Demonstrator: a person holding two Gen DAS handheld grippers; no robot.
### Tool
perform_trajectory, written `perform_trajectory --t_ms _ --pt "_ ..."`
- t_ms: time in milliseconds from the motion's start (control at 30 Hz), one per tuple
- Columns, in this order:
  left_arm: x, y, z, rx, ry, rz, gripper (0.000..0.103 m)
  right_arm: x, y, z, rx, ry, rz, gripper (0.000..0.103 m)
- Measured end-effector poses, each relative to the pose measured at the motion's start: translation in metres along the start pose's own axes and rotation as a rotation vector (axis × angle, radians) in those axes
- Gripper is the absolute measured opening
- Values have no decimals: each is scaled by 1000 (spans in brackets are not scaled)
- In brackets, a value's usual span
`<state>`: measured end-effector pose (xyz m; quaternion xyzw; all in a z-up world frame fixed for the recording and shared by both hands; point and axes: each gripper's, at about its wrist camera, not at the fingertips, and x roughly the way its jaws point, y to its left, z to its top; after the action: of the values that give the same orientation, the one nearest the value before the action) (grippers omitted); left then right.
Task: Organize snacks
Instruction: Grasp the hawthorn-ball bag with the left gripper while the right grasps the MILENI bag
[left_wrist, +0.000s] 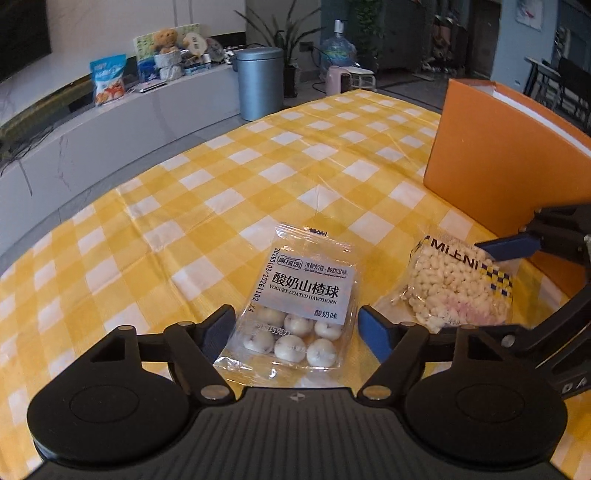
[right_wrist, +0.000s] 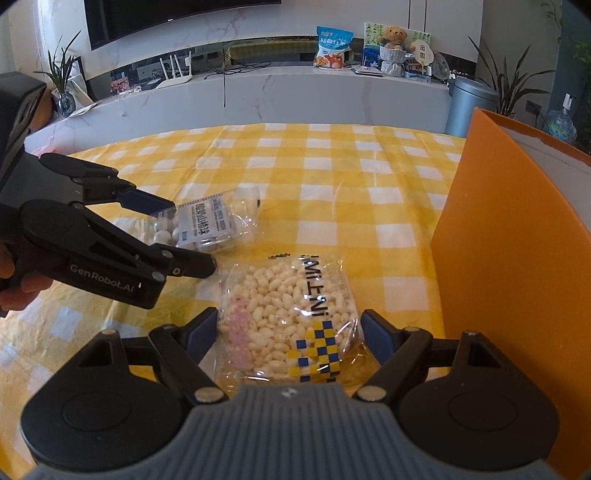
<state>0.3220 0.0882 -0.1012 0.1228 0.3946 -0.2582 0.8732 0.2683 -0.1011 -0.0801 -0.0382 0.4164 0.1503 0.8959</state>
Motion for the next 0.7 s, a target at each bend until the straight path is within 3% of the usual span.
perform_trajectory --t_ms 100,267,700 --pt "-6 -8 -3 -18 -11 24 74 3 4 -1 -21 19 -20 82" --pt "-14 -24 -7 -40 -10 104 71 4 5 0 -27 30 -31 81" --pt "-62 -49 -42 -287 -62 265 69 -23 20 -11 -57 41 11 77"
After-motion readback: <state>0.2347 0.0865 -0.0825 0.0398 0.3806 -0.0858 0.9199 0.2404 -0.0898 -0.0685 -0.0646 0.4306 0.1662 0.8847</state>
